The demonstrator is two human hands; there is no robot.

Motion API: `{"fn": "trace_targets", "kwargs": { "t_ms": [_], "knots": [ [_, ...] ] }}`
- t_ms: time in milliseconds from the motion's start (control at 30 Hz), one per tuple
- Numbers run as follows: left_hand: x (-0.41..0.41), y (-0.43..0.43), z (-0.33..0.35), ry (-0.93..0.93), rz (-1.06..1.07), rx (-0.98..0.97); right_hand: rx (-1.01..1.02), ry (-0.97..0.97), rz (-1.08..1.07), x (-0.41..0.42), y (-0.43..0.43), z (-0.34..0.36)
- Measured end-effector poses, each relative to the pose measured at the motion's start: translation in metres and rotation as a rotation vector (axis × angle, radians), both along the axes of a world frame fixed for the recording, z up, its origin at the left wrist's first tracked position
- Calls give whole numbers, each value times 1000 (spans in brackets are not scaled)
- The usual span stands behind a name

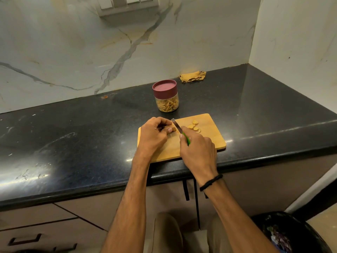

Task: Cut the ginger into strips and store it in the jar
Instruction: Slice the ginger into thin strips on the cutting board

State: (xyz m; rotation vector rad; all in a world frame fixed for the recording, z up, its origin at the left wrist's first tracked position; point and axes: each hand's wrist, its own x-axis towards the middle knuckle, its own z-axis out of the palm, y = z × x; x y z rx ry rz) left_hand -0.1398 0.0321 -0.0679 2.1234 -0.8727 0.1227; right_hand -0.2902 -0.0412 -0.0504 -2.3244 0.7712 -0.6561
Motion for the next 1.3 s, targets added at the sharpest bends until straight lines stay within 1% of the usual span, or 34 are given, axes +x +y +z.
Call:
{"fn": "trace_targets", "kwargs": {
  "t_ms": [267,700,833,933,1067,1167,1300],
  "knots": [
    [0,1,-1,6,23,-22,-92,54,-10,7,5,-3],
    [-2,3,-2,10,0,-86,-225,148,-11,6,17,-15],
    [-1,3,-1,13,-8,-90,-273,146,-48,5,22,-19],
    [-1,3,-1,16,-4,-85,-270,159,-26,6,21,-19],
    [-1,3,-1,12,-5,-80,-279,145,-62,6,20,-17],
    [-1,3,-1,-1,-7,-73,-244,156,-8,6,17,-16],
    [-1,2,0,-18,-12,-77,-221,178,11,11,8,-3]
  ]
}}
